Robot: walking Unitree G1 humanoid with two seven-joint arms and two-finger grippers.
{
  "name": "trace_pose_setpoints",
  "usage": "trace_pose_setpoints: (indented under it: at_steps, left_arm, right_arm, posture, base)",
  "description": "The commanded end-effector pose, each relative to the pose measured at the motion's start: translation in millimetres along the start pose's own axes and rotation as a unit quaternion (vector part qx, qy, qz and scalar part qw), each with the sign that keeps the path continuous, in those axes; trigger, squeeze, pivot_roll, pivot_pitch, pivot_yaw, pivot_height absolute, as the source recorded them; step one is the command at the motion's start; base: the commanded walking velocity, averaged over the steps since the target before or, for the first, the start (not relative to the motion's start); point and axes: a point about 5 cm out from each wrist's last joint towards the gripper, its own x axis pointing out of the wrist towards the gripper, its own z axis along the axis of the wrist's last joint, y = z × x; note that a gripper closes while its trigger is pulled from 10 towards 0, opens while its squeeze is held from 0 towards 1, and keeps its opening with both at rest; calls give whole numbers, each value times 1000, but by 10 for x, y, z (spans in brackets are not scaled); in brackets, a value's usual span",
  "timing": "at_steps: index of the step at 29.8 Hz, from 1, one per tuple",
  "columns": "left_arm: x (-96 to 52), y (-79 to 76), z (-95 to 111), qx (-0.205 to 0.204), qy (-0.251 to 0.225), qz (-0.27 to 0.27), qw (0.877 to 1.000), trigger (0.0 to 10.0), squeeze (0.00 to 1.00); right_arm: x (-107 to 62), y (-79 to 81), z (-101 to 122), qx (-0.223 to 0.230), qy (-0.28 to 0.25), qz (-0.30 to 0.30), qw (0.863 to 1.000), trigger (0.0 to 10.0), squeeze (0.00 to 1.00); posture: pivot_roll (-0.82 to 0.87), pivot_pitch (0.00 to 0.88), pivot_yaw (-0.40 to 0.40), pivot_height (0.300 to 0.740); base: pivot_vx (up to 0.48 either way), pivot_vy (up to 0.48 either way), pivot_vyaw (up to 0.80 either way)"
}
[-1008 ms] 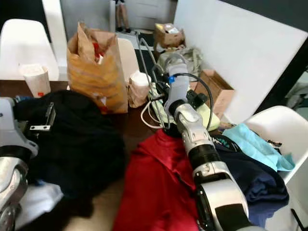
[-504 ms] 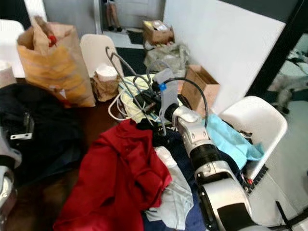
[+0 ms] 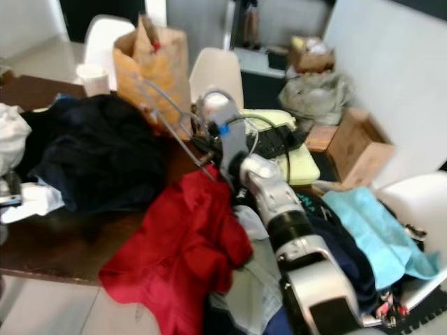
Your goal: Hang hanger
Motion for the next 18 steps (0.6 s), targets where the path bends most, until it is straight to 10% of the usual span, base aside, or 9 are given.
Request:
trace_pose_setpoints:
  at_steps: [1,18]
  left_arm:
    - [-14,-35,-14,-8,7,-15,1000,10000,0]
    - [-41,-50,-34,-33,13,-20,999,10000,0]
  right_arm:
    - [-42,-43,-51,10,4,-15,1000,10000,0]
    - [-42,-63,-34,20,0,-31,999,10000,0]
  posture:
    - [248,0,-159,740]
    - [245,0,-164,740]
  base:
    - [0,0,800]
    - [0,-190,202]
